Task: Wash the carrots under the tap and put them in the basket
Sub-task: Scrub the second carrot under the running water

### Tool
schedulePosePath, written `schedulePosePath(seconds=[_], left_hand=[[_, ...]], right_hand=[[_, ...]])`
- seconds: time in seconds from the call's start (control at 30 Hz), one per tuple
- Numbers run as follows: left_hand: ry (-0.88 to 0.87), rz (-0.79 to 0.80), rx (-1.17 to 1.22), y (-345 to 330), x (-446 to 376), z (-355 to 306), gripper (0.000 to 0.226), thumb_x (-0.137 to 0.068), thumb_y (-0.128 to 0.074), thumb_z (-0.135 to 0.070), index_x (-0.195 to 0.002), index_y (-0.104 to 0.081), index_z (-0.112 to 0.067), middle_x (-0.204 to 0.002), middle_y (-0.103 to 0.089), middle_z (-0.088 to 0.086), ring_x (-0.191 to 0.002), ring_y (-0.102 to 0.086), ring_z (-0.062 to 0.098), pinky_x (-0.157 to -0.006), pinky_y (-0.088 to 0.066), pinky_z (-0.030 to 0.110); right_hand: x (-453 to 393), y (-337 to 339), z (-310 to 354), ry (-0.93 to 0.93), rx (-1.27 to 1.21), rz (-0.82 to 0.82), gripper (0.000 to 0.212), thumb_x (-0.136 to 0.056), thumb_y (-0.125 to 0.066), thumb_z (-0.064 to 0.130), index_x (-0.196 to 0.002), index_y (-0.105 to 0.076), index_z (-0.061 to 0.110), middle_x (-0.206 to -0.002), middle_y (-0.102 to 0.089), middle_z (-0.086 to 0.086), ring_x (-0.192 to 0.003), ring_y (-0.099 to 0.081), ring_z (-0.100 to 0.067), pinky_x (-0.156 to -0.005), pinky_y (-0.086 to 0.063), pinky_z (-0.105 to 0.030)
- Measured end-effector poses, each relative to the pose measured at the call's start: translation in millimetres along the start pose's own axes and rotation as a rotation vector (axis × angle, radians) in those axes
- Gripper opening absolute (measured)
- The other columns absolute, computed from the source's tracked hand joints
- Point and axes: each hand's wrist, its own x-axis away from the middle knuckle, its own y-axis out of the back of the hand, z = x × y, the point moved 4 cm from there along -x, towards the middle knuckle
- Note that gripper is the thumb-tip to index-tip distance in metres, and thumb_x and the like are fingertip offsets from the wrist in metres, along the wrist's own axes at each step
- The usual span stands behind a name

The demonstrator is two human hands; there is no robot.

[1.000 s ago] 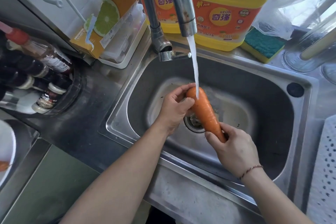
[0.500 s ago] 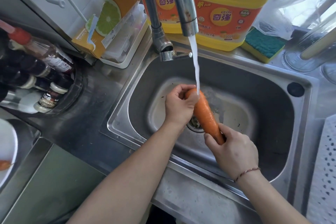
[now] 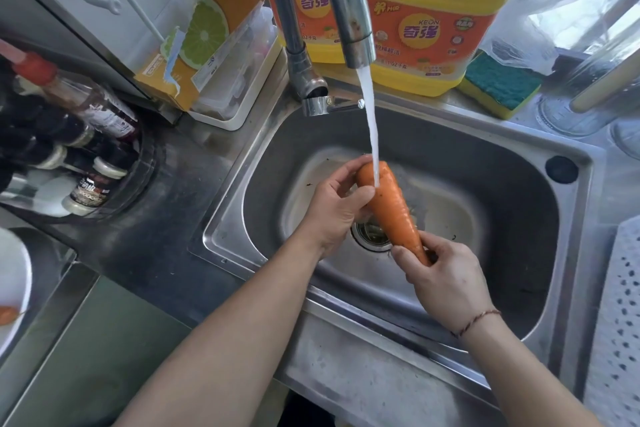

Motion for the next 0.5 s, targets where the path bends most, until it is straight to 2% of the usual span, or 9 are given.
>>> schedulePosePath(seconds=[0.1, 0.23, 0.4, 0.5], left_hand=[[-0.049, 0.005, -0.086, -5.6, 0.3, -0.8, 0.06, -0.077, -0.066, -0.006, -0.134, -0.052, -0.016, -0.117, -0.057, 0.001, -0.095, -0.059, 0.01, -0.079, -0.055, 0.041], [-0.042, 0.011, -0.1, -5.4, -0.6, -0.4, 0.066, -0.073, -0.063, -0.001, -0.136, -0.05, -0.015, -0.115, -0.058, -0.001, -0.097, -0.057, 0.013, -0.082, -0.053, 0.041], [-0.006, -0.069, 0.011, -6.4, -2.9, 1.9, 0.05, -0.072, -0.066, -0.005, -0.119, -0.063, -0.023, -0.115, -0.059, 0.003, -0.099, -0.058, 0.018, -0.079, -0.056, 0.039], [0.012, -0.07, 0.023, -4.6, -5.7, 3.4, 0.051, -0.072, -0.065, -0.005, -0.12, -0.063, -0.022, -0.117, -0.058, 0.005, -0.101, -0.056, 0.019, -0.082, -0.055, 0.041]], right_hand=[[-2.5, 0.3, 0.9, 0.0, 0.0, -0.008, 0.018, -0.082, -0.065, 0.047, -0.073, -0.067, 0.032, -0.056, -0.061, -0.003, -0.054, -0.057, -0.022, -0.057, -0.053, -0.041], [-3.9, -0.3, 2.3, -0.004, -0.011, -0.006, 0.018, -0.081, -0.064, 0.048, -0.074, -0.068, 0.032, -0.055, -0.062, -0.003, -0.054, -0.058, -0.022, -0.057, -0.054, -0.04], [-7.1, -2.0, 2.9, 0.002, -0.003, -0.007, 0.018, -0.082, -0.065, 0.047, -0.071, -0.067, 0.032, -0.054, -0.061, -0.001, -0.054, -0.058, -0.021, -0.057, -0.054, -0.04], [-10.0, -1.8, 1.0, -0.006, -0.042, 0.011, 0.017, -0.081, -0.065, 0.048, -0.073, -0.068, 0.034, -0.055, -0.062, -0.003, -0.053, -0.058, -0.024, -0.058, -0.053, -0.041]])
